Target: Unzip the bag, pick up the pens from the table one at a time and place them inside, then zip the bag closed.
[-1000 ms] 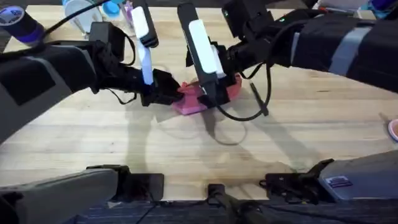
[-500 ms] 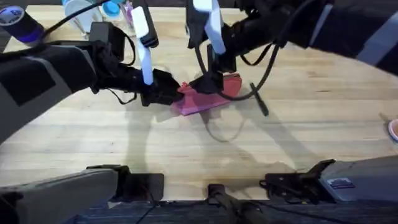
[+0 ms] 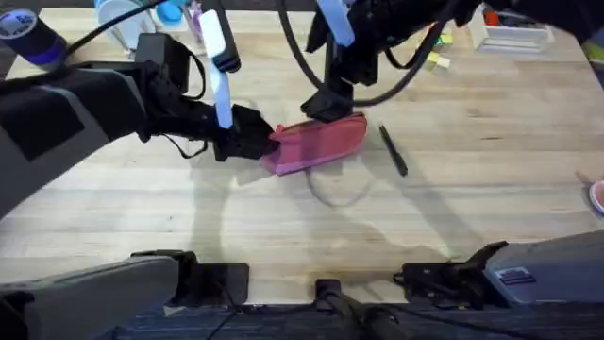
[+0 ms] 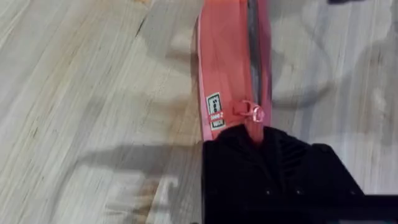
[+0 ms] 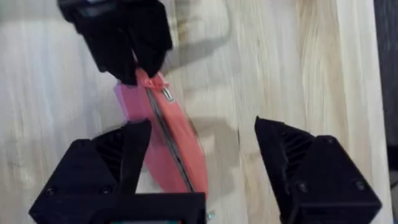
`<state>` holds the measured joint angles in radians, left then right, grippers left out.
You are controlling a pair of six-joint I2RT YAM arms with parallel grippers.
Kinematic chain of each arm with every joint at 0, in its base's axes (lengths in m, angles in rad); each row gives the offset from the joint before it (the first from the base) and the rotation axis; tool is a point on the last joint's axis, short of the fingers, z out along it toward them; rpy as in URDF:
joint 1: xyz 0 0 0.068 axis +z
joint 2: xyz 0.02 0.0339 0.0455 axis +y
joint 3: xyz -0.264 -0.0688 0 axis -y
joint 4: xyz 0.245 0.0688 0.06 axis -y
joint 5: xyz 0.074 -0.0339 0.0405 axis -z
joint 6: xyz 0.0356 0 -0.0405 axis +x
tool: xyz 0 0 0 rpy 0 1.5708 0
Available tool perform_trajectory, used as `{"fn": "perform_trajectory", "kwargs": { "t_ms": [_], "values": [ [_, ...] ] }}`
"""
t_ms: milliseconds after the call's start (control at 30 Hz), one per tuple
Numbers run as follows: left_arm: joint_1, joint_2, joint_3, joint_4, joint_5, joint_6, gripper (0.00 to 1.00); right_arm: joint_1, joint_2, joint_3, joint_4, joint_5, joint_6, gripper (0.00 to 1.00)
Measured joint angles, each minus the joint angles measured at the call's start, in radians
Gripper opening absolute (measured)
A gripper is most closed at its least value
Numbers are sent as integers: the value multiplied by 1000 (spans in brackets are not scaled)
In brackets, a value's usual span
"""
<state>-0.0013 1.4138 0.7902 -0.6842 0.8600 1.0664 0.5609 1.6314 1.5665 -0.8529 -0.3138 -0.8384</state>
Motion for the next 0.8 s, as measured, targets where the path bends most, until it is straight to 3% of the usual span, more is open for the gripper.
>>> {"fn": "perform_trajectory", "kwargs": {
  "t_ms": [367, 433, 533, 567, 633, 800],
  "values": [
    [0, 0, 0, 0, 0, 1, 65, -21, 12, 8, -30, 37, 21, 995],
    [0, 0, 0, 1, 0, 3, 311, -21, 12, 8, -37, 37, 23, 996],
    [0, 0, 0, 1, 0, 3, 780, -21, 12, 8, -41, 37, 23, 996],
    [0, 0, 0, 1, 0, 3, 857, -21, 12, 8, -41, 37, 23, 996],
    [0, 0, 0, 1, 0, 0, 947, -21, 12, 8, -42, 37, 23, 996],
    [0, 0, 0, 14, 1, 0, 992, -21, 12, 8, -54, 37, 24, 996]
  ]
}}
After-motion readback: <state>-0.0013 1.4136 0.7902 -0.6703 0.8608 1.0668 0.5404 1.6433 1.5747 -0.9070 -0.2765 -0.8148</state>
